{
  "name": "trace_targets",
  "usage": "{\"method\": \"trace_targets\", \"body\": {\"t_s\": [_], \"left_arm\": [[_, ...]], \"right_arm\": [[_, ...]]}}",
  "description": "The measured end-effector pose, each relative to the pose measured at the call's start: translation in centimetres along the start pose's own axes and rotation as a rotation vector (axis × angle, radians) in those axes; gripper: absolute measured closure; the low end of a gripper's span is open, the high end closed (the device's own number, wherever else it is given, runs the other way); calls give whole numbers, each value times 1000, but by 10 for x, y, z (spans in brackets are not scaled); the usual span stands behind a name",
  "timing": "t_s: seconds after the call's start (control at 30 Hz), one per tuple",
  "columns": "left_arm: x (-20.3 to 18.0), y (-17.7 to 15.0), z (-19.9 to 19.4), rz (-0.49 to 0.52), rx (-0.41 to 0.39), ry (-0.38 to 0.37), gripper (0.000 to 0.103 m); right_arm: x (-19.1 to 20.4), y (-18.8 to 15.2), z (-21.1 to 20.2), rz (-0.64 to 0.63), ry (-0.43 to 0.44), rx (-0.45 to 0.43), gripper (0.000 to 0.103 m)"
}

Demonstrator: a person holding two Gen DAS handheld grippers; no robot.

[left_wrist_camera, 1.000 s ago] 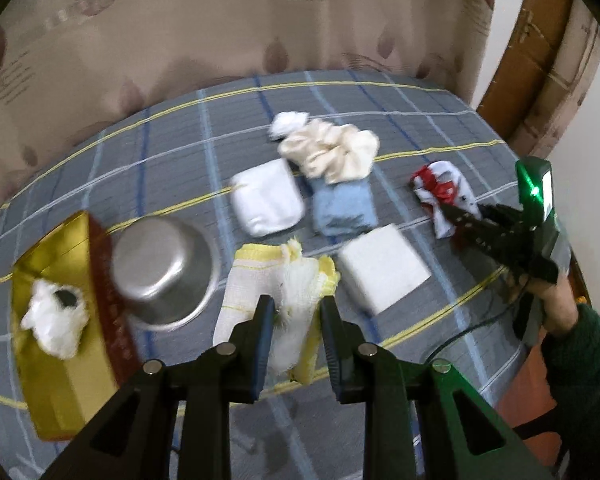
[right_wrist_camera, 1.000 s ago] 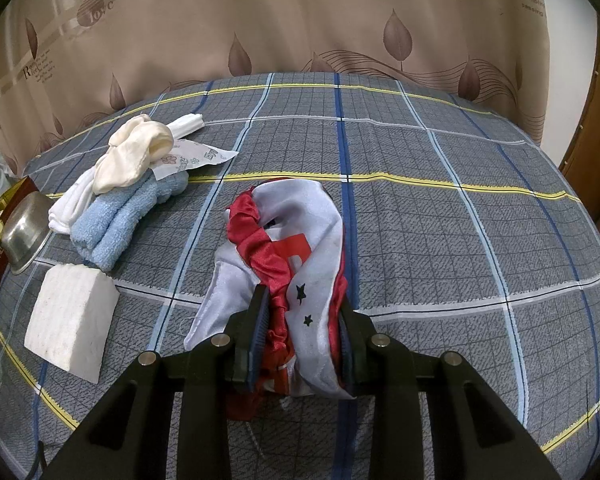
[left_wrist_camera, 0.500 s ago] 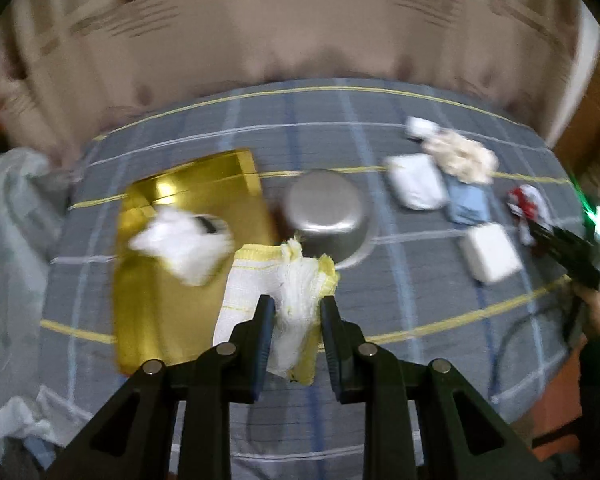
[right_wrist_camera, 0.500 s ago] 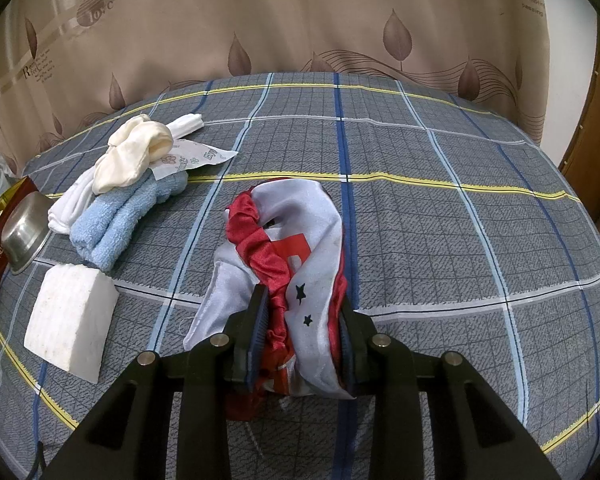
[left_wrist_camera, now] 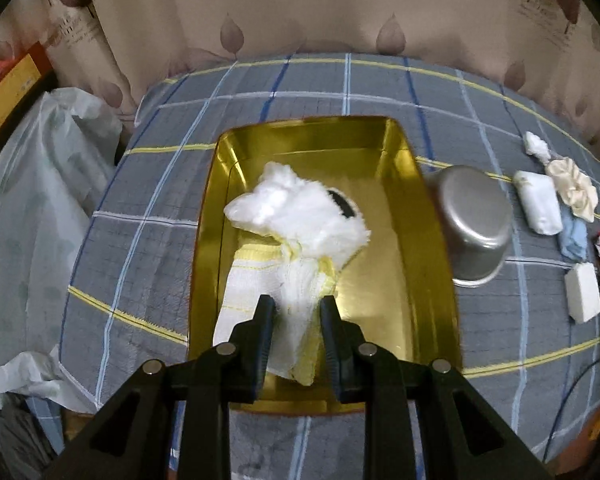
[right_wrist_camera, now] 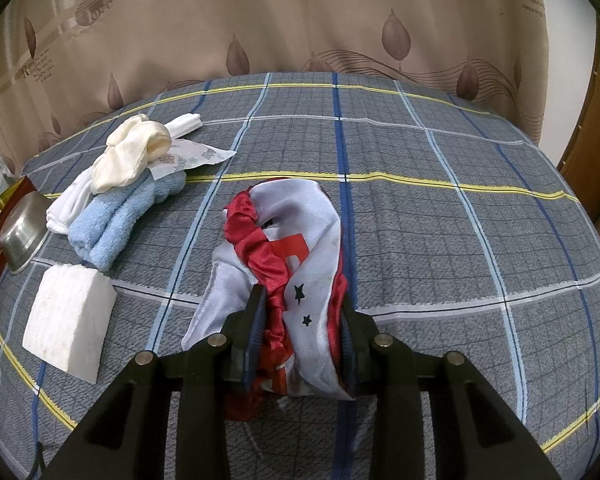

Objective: Organize soft objects
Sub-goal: 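Carry the white towel into the gold tray and open the left tool, then lift the left tool away from the tray while the right tool holds the red cloth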

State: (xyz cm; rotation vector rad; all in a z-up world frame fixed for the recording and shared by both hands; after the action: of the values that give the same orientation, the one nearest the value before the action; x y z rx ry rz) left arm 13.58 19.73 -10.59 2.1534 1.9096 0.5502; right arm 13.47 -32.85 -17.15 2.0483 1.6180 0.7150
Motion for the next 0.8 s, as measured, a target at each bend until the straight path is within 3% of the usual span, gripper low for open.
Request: {"method": "trace_targets", "body": {"t_s": [0.47, 0.8], "left_arm": [[16, 17, 26, -21, 5, 55, 78], [16, 18, 30, -45, 25, 29, 70]], "right_arm": [[-1, 0, 0, 1, 1, 0, 71], [-1, 0, 0, 1, -1, 1, 71]]}}
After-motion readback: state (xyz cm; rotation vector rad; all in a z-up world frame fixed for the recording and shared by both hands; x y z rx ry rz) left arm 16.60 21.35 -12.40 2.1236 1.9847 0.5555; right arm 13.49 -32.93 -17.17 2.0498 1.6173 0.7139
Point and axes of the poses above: each gripper's, at about its wrist camera, not at the fingertips, and z roughly the way its jaws point, x to its left, y to its top, the point moved 10 cm from there along z, roughly the way its jaws point, and after that the axes turned 8 degrees about z, right-handed, at the moved point
